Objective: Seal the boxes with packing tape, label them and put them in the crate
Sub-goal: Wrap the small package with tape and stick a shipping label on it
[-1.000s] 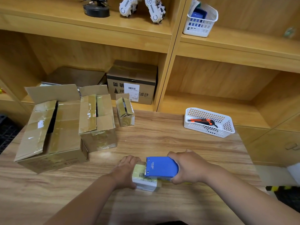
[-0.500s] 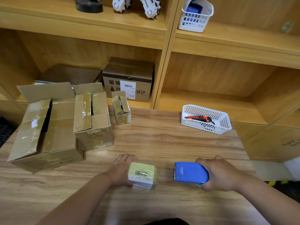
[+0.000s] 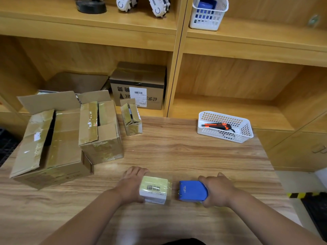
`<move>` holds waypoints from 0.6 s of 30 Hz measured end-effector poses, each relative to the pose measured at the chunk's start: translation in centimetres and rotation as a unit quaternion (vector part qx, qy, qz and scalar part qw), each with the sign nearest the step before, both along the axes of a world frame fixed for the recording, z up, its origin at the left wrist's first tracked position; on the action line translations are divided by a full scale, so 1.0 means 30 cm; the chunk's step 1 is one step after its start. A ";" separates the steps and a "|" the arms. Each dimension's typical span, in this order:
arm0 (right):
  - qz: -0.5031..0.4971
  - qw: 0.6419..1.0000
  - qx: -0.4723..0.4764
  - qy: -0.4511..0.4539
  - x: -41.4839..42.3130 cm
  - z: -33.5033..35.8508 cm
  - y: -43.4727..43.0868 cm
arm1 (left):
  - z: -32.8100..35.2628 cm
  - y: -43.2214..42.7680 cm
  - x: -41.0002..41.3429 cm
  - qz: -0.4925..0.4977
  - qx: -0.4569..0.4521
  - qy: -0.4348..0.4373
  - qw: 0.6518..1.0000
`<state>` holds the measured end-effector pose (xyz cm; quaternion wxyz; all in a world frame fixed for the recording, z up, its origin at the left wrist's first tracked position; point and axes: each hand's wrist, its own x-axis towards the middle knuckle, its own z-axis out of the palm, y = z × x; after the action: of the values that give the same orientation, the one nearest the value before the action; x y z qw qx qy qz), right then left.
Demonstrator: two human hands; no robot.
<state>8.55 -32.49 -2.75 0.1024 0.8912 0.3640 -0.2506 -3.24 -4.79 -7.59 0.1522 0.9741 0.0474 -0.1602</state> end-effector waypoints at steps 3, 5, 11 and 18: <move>-0.009 1.000 0.006 0.001 -0.014 -0.012 0.022 | 0.016 -0.025 0.007 -0.038 0.096 0.006 0.995; -0.010 1.000 0.010 -0.001 -0.019 -0.027 0.031 | 0.027 -0.067 0.023 -0.072 0.116 0.005 0.991; -0.007 1.000 0.007 -0.006 -0.029 -0.031 0.041 | 0.023 -0.207 0.085 -0.150 0.106 -0.015 0.983; -0.038 0.997 0.060 -0.013 -0.005 0.084 -0.012 | 0.055 -0.150 0.082 -0.044 -0.023 -0.075 0.996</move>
<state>8.38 -32.86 -0.21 0.0442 0.9119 0.3433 -0.2207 -0.80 -9.29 -5.94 0.1700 0.9808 -0.0107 -0.0944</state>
